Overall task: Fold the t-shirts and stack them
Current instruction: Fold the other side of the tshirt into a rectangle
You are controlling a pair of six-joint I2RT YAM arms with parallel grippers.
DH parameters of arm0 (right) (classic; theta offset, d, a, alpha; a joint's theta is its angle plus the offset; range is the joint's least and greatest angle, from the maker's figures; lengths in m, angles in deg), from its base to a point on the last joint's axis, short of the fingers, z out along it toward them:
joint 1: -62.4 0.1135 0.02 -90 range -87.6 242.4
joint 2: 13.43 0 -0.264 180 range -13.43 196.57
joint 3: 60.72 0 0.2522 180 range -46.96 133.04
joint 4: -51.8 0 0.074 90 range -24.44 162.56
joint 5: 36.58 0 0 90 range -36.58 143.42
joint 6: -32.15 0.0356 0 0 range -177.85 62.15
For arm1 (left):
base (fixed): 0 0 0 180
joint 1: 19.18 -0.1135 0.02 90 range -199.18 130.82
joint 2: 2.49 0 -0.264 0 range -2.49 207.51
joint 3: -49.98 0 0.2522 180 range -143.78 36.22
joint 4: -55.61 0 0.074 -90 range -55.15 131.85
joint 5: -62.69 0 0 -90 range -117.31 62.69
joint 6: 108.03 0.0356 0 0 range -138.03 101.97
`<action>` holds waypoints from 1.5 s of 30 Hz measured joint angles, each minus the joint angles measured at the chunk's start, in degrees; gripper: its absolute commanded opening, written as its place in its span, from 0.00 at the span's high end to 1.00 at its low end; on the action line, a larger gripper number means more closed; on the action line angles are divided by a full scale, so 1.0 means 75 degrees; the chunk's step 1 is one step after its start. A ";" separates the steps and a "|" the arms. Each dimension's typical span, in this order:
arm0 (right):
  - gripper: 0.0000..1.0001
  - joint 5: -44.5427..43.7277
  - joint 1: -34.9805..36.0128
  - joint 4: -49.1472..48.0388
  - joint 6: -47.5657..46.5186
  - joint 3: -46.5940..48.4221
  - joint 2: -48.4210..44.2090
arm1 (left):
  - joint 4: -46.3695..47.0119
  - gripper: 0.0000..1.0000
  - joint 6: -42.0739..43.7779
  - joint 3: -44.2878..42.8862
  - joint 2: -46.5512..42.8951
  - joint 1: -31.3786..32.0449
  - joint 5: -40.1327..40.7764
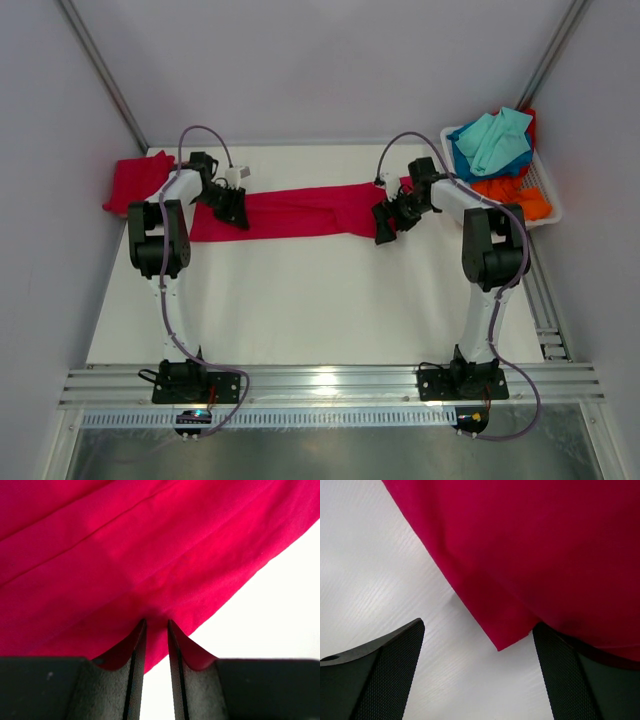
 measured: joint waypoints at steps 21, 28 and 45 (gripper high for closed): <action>0.97 0.0612 -0.0015 0.0612 0.0163 0.1128 0.0256 | 0.0058 0.75 0.0000 0.0073 0.0000 0.0000 -0.0137; 0.97 0.0793 -0.0047 0.0621 0.0650 0.2801 0.0283 | 0.0073 0.75 0.0006 0.0096 0.0000 0.0000 -0.0181; 0.97 -0.0140 -0.0169 0.0023 0.1845 0.4301 0.1626 | 0.0213 0.75 0.0020 0.0323 -0.0050 -0.0015 -0.0495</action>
